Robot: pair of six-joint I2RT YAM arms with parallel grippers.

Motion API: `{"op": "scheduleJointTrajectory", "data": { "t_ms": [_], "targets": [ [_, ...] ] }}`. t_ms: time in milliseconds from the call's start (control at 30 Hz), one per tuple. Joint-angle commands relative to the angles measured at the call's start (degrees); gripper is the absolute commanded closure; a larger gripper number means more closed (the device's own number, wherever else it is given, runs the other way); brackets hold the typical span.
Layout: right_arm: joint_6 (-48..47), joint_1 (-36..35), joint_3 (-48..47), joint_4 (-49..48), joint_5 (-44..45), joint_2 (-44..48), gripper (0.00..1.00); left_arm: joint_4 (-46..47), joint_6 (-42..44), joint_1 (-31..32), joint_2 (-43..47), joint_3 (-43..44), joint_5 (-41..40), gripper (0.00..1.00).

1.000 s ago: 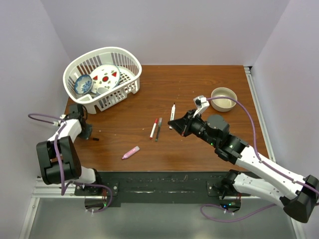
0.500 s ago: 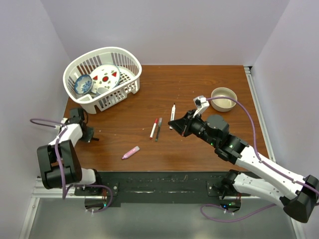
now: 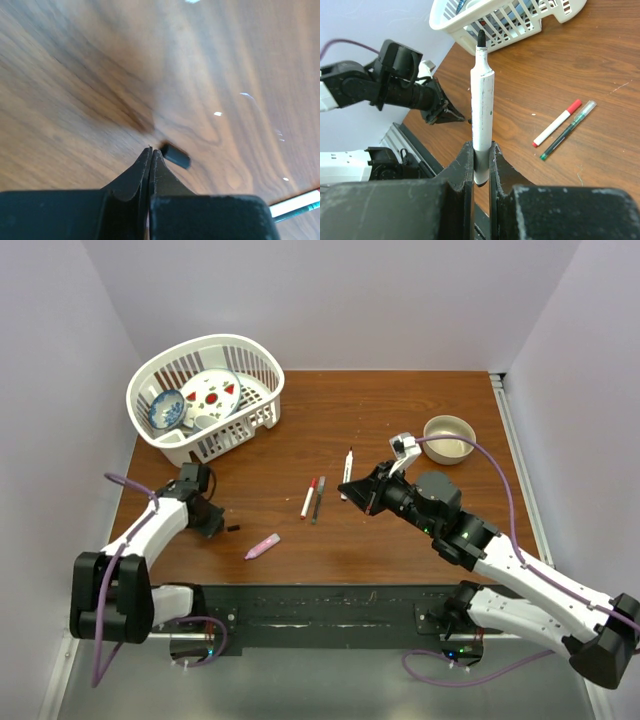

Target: Insert the pens into the pen caps

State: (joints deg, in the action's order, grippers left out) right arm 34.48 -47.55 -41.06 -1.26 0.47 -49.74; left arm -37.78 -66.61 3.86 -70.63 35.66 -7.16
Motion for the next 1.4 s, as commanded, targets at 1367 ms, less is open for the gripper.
{"op": "scheduleJointTrajectory", "data": {
  "t_ms": [1367],
  "targets": [
    [-0.6, 0.2, 0.1, -1.5, 0.6, 1.0, 1.00, 9.4, 12.9, 5.2, 0.2, -3.1, 9.2, 1.00]
  ]
}}
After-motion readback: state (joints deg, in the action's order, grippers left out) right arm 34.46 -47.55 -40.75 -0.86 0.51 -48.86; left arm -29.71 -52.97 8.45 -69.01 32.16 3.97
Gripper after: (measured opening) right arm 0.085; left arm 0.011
